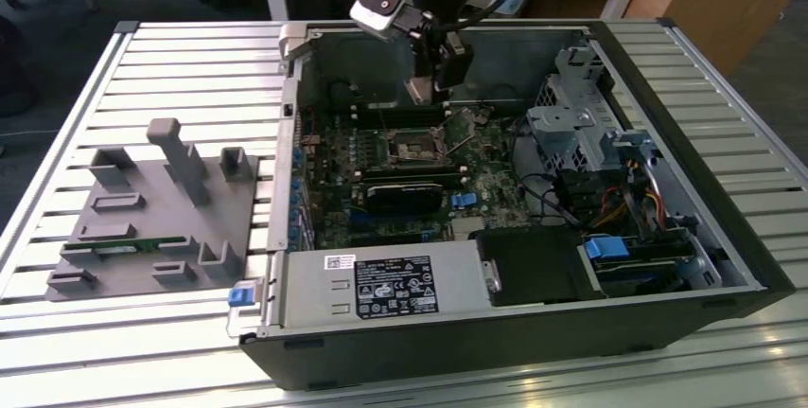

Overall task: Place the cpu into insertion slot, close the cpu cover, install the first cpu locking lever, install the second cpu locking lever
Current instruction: 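Place the cpu into insertion slot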

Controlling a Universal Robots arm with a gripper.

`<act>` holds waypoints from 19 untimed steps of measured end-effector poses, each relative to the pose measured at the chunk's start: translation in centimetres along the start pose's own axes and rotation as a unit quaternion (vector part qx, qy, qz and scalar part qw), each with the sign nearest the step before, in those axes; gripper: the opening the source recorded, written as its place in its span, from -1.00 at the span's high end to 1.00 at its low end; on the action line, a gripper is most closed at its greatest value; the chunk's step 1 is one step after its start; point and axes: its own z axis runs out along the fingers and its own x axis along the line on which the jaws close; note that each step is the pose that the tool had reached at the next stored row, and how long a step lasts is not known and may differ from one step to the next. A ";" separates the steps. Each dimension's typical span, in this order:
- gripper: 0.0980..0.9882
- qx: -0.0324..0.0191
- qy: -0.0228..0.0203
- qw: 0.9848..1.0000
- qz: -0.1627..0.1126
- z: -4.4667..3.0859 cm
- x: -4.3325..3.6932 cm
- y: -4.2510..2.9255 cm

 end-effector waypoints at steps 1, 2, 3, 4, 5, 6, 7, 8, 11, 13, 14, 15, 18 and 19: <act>0.04 0.000 0.000 1.000 0.000 0.04 0.00 0.00; 0.04 0.000 0.000 1.000 0.000 0.08 0.00 -0.01; 0.04 0.000 0.000 1.000 0.000 0.12 0.00 -0.01; 0.04 0.000 0.000 1.000 0.000 0.15 0.00 -0.01; 0.04 0.000 0.000 1.000 0.000 0.18 0.00 -0.01; 0.04 0.000 0.000 1.000 0.000 0.21 0.00 -0.02; 0.04 0.000 0.000 1.000 0.000 0.25 0.00 -0.02; 0.04 0.000 0.000 1.000 0.000 0.29 -0.01 -0.03; 0.04 0.000 0.000 1.000 0.000 0.46 -0.01 -0.05; 0.04 0.000 0.000 1.000 0.000 0.59 -0.01 -0.05; 0.04 0.000 0.000 1.000 0.000 0.65 -0.01 -0.06; 0.04 0.001 0.000 1.000 0.000 0.68 -0.01 -0.06; 0.04 0.000 0.000 1.000 0.000 0.82 -0.02 -0.08; 0.04 0.000 0.000 1.000 0.000 0.87 -0.02 -0.08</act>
